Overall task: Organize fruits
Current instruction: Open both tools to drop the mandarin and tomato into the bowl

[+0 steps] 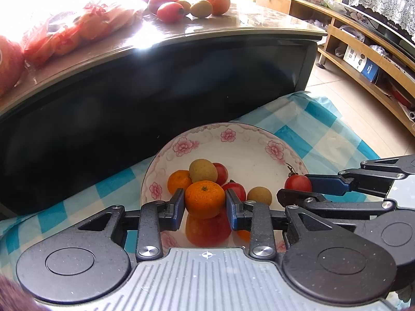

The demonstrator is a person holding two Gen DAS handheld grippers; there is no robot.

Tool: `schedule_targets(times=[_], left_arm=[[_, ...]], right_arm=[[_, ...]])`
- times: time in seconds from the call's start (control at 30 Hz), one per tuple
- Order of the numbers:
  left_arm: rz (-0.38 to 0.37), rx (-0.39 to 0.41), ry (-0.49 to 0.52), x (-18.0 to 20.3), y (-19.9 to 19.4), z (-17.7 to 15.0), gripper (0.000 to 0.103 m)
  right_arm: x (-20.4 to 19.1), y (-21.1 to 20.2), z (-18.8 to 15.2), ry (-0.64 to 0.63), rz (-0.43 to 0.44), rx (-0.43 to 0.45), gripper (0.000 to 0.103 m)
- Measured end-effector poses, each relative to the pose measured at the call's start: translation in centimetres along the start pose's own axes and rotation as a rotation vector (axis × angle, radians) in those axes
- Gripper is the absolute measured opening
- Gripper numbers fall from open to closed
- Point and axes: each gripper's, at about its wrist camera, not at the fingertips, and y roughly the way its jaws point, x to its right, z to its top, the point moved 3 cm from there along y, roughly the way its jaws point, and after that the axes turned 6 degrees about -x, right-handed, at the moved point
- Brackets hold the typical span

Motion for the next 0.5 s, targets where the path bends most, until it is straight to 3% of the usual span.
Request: schedule_targets(times=[0.5], left_arm=[[-0.043,-0.002,-0.058,-0.78,0.15,0.41,0.041]], right_arm=[[0.15,0.27,0.24,0.013,0.029,0.041,0.032]])
